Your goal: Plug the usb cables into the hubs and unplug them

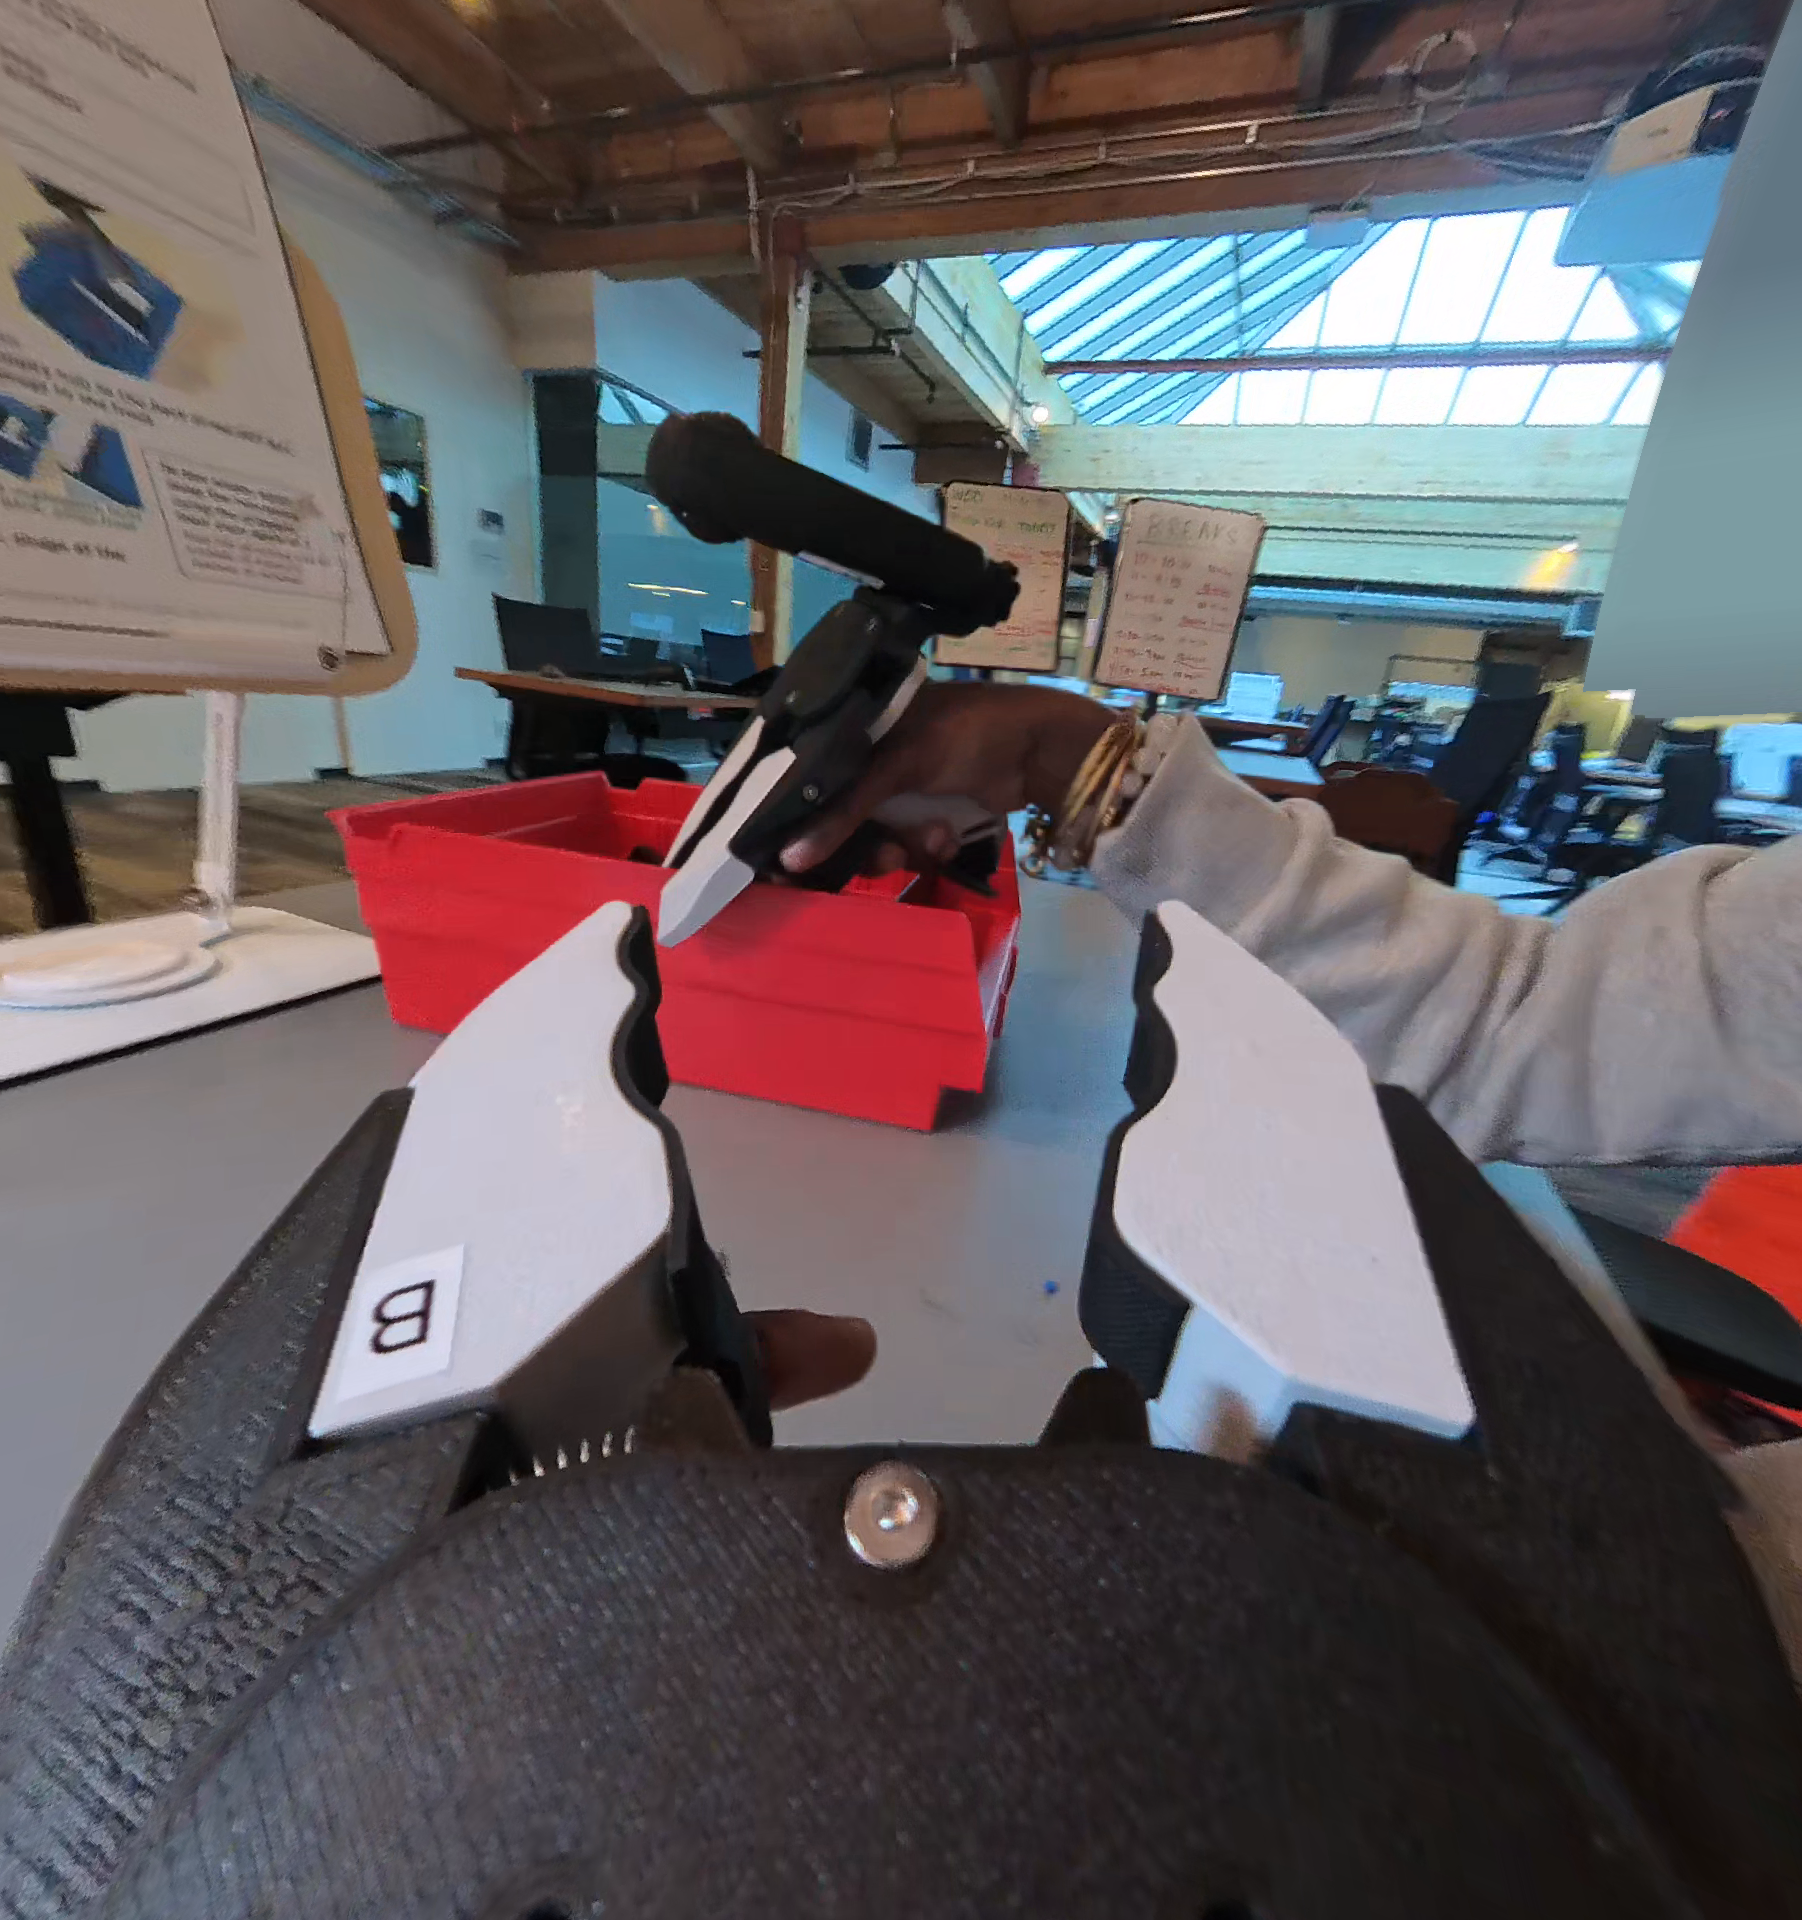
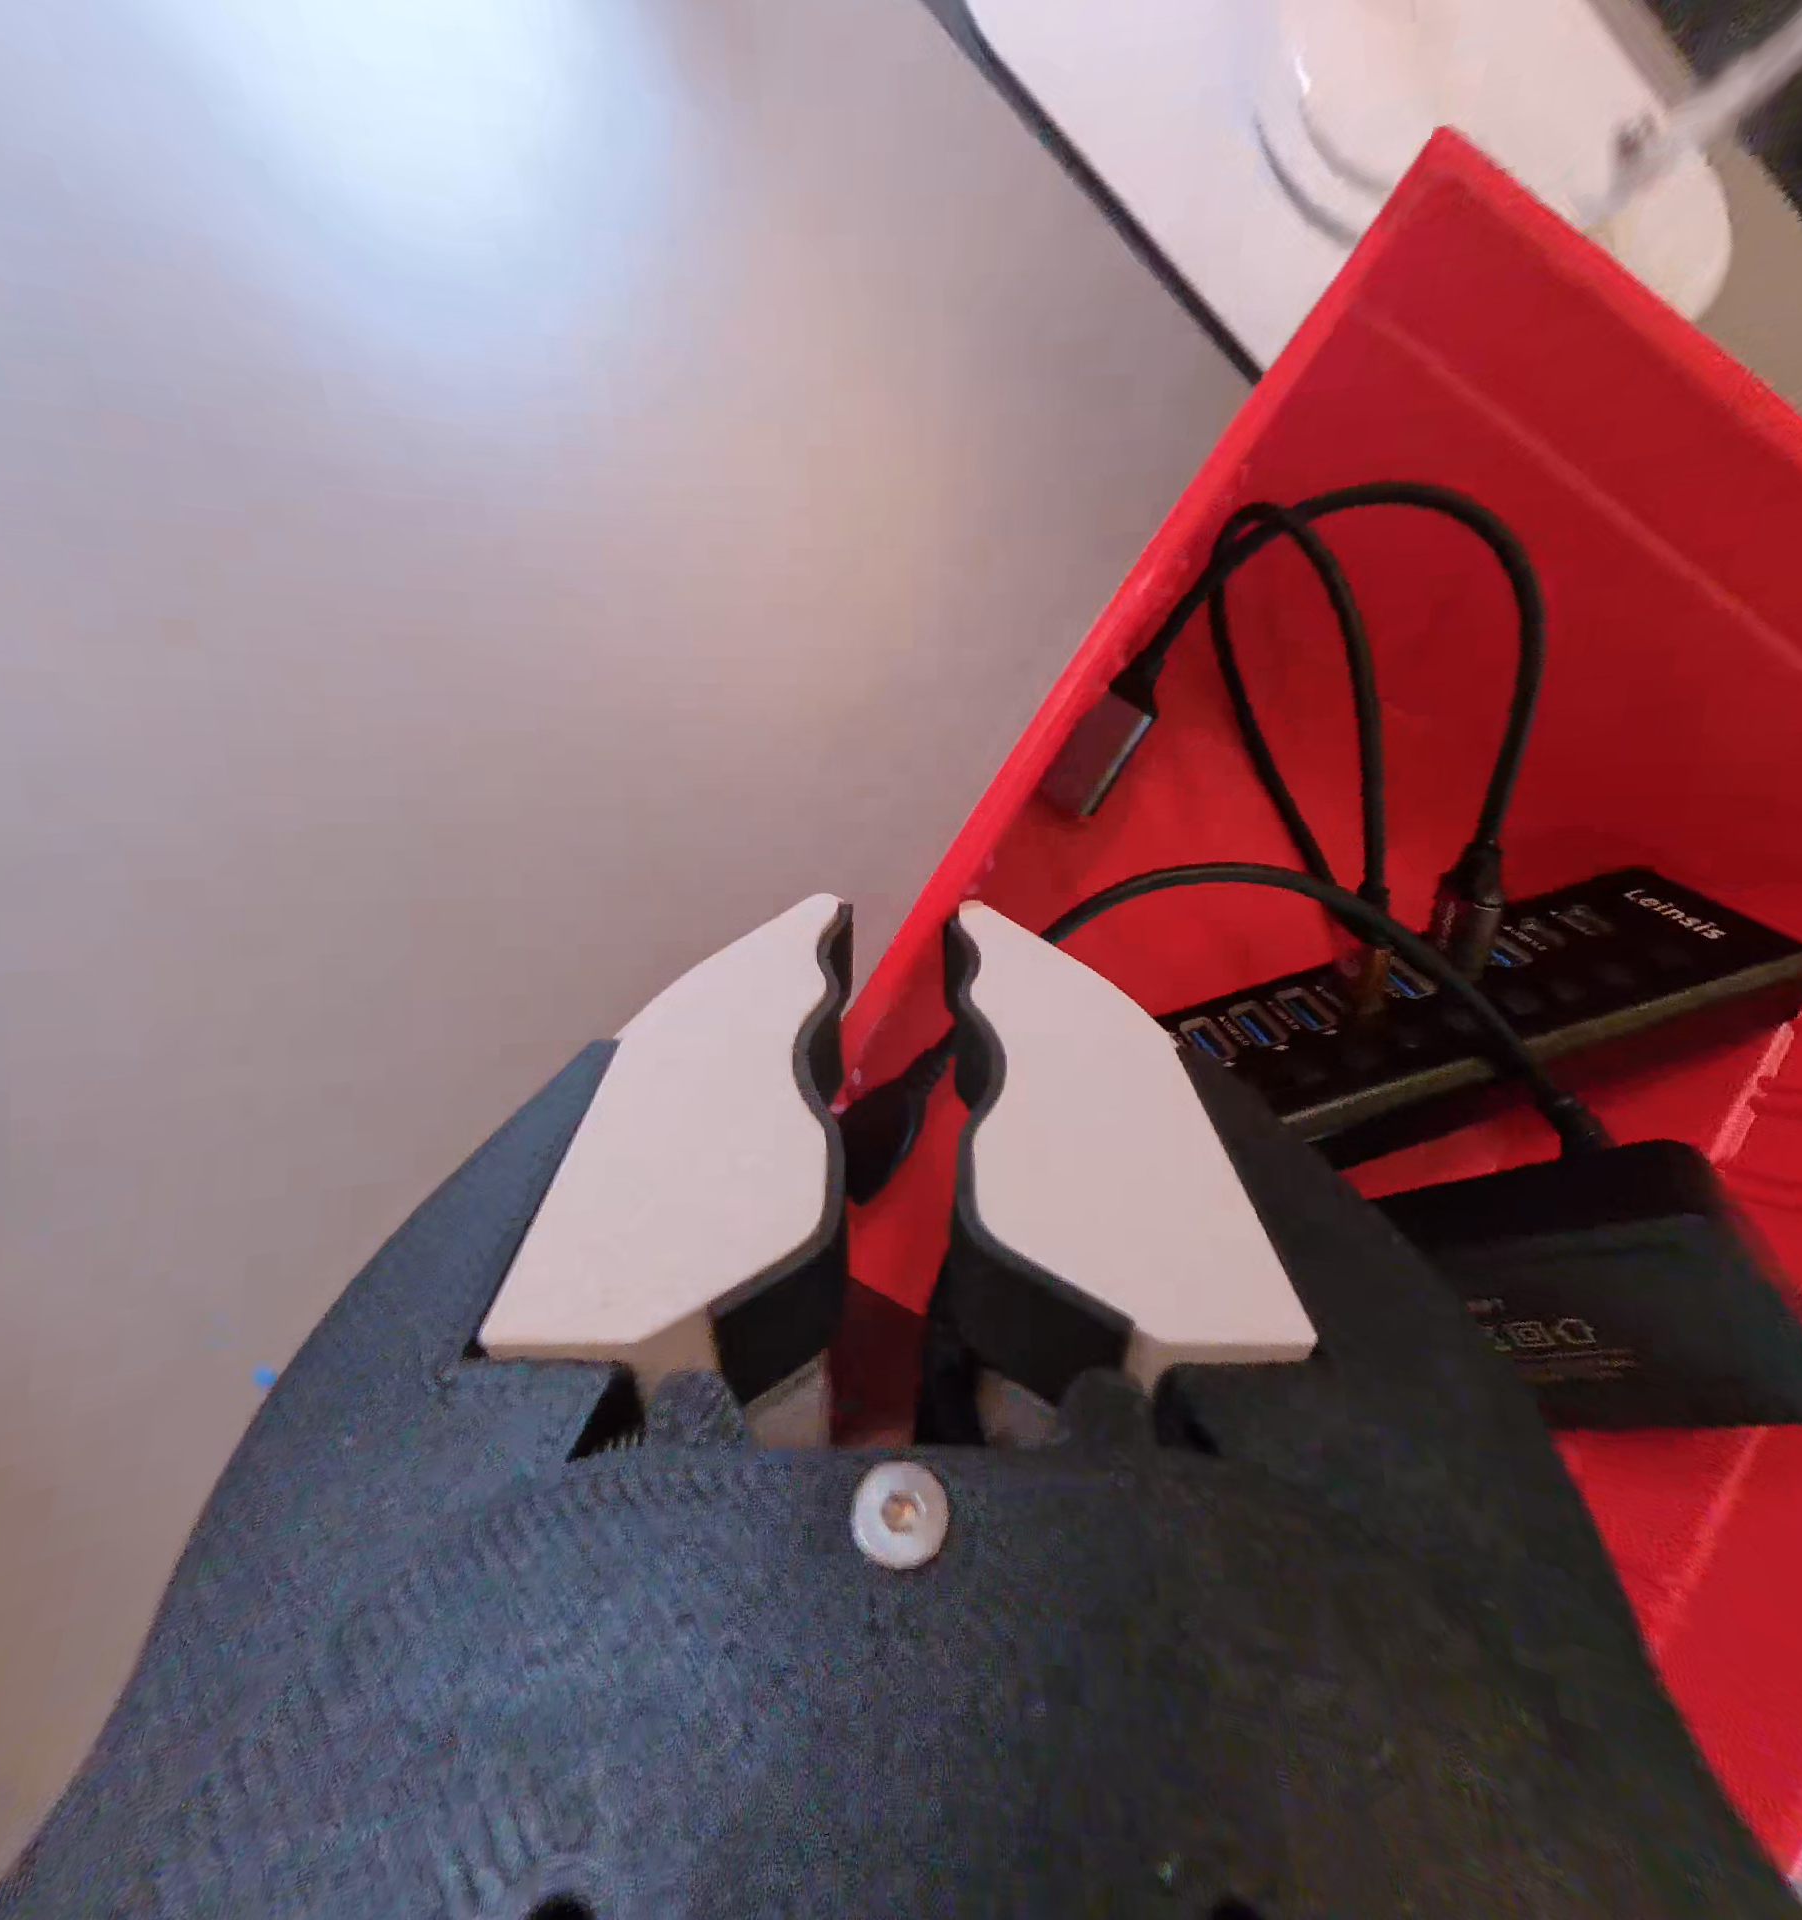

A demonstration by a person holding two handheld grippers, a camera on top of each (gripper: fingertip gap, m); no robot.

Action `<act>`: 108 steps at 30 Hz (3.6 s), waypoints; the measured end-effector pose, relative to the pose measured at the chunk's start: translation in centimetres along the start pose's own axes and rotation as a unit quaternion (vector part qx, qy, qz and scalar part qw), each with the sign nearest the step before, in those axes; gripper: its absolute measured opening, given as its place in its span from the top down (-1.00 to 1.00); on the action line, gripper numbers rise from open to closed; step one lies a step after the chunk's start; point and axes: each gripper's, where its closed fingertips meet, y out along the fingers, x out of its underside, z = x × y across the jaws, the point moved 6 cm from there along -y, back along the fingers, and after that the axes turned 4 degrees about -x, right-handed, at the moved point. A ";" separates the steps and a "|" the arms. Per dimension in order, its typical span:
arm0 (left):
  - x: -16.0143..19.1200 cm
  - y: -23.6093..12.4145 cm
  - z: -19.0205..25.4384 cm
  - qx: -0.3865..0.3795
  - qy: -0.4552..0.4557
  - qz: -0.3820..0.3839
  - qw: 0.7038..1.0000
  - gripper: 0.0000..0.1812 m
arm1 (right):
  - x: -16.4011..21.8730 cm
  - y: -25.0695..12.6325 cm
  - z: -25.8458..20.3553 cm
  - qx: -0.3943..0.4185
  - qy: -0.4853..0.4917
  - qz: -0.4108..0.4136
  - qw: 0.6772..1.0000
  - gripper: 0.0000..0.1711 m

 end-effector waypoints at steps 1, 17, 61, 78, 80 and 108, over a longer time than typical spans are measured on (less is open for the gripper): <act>-0.1 -0.1 -0.1 -0.013 0.016 -0.001 1.000 0.05 | -0.9 0.6 -1.1 -0.002 -0.010 0.017 1.000 0.81; -0.4 -0.3 1.6 -0.009 0.150 -0.019 0.988 0.19 | -6.4 2.9 -11.8 -0.053 -0.114 0.103 0.987 0.84; -2.5 -1.8 8.3 0.201 0.179 0.024 0.963 0.43 | -17.3 9.0 -26.1 -0.264 -0.014 0.189 0.946 0.66; -17.9 -31.6 -4.9 -0.534 0.222 -0.060 0.814 -0.04 | -10.0 -0.8 -34.6 -0.256 -0.018 0.538 0.803 -0.14; -15.2 -34.9 -6.5 -0.547 0.155 -0.083 0.818 -0.05 | -8.5 1.1 -36.8 -0.252 -0.004 0.487 0.836 -0.17; -14.1 -33.9 -6.5 -0.665 0.224 -0.062 0.710 0.94 | -13.9 3.3 -35.8 -0.044 0.025 0.417 0.907 0.76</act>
